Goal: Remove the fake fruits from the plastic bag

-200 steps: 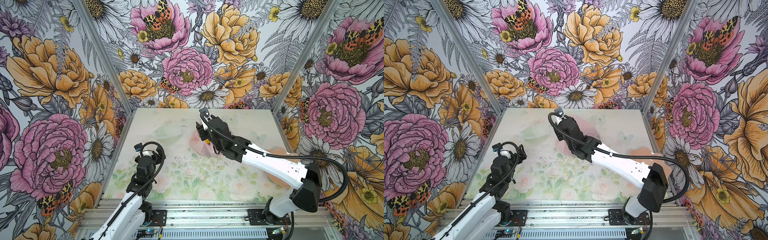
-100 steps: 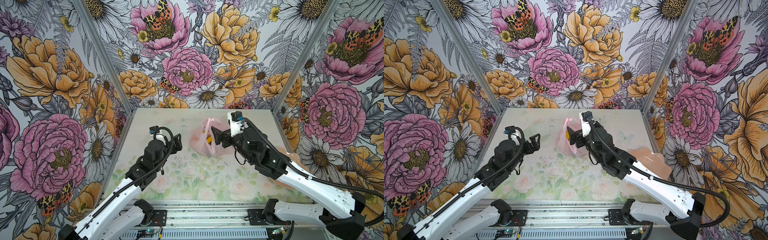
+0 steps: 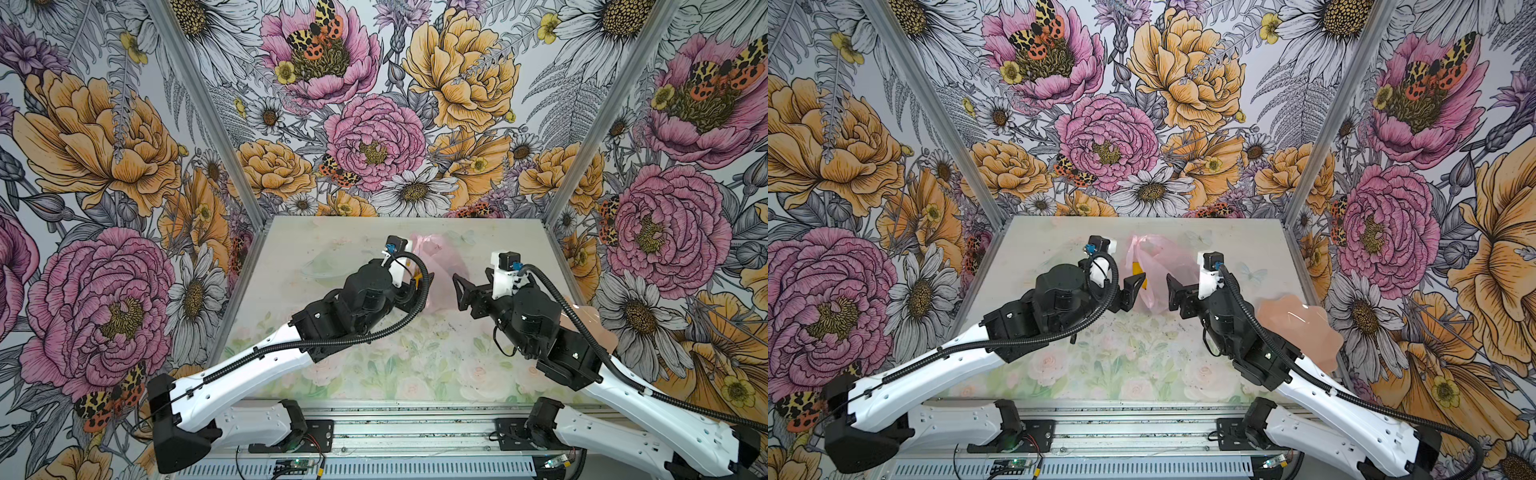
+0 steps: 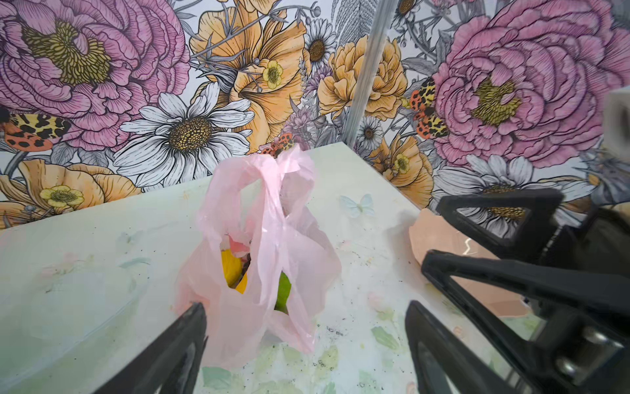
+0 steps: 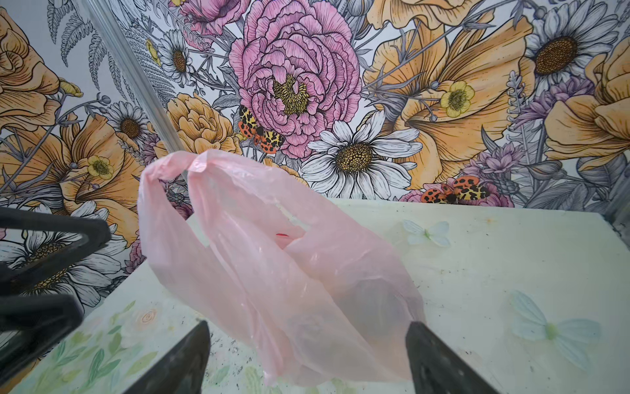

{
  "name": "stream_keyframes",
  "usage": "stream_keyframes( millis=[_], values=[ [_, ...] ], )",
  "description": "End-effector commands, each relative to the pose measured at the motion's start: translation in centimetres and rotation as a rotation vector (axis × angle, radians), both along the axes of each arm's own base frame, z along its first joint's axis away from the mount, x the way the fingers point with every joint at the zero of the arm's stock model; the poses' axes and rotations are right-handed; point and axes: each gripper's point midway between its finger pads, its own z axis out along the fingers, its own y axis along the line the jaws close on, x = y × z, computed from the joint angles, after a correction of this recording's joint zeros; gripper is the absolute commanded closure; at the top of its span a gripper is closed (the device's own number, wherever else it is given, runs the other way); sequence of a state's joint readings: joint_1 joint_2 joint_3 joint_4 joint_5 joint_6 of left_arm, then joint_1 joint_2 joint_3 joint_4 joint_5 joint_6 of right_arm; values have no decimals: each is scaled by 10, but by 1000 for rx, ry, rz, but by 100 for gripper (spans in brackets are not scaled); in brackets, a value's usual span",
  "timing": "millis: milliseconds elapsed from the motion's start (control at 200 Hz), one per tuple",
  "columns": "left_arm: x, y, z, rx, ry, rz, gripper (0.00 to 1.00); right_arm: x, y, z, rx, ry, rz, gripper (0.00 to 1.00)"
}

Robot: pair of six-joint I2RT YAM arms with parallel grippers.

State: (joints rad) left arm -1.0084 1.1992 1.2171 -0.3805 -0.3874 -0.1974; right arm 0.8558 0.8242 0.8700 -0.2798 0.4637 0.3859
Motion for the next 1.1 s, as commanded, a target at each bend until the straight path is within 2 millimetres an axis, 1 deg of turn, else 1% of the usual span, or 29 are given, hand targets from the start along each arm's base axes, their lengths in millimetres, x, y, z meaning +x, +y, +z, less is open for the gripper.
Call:
stream_keyframes(
  millis=[0, 225, 290, 380, 450, 460, 490, 515, 560, 595, 676, 786, 956, 1041, 1096],
  values=[
    [17, 15, 1, 17, 14, 88, 17, 4, -1, -6, 15, 19, -24, 10],
    [37, 8, -22, -14, 110, 68, 36, 11, 10, -16, 1, 58, -16, 11],
    [46, 14, -32, -34, 149, 94, 43, 14, 15, -19, 3, 77, -11, 11],
    [59, 31, -42, -98, 216, 143, 58, 18, 25, -20, 13, 99, 4, 12],
    [64, 42, -43, -136, 217, 174, 65, 22, 35, -21, 14, 117, 16, 12],
    [62, 39, -43, -144, 222, 153, 66, 23, 35, -20, 14, 117, 18, 12],
    [61, 40, -43, -157, 220, 147, 67, 25, 40, -23, 8, 128, 19, 11],
    [61, 41, -42, -168, 219, 139, 69, 27, 44, -22, 11, 134, 20, 5],
    [60, 41, -42, -186, 223, 122, 71, 30, 52, -21, 11, 146, 22, 1],
    [60, 41, -43, -195, 229, 113, 74, 33, 58, -23, 3, 159, 19, 0],
    [59, 44, -46, -204, 235, 112, 81, 41, 67, -20, -15, 164, -14, 0],
    [56, 48, -46, -222, 228, 108, 85, 49, 83, -14, -29, 159, -31, 0],
    [48, 45, -43, -249, 219, 60, 90, 67, 91, -15, -66, 150, -121, 0],
    [46, 44, -42, -250, 218, 48, 92, 79, 95, -15, -111, 137, -155, 1],
    [47, 46, -43, -245, 221, 54, 94, 86, 91, -13, -134, 127, -197, 2]
  ],
)
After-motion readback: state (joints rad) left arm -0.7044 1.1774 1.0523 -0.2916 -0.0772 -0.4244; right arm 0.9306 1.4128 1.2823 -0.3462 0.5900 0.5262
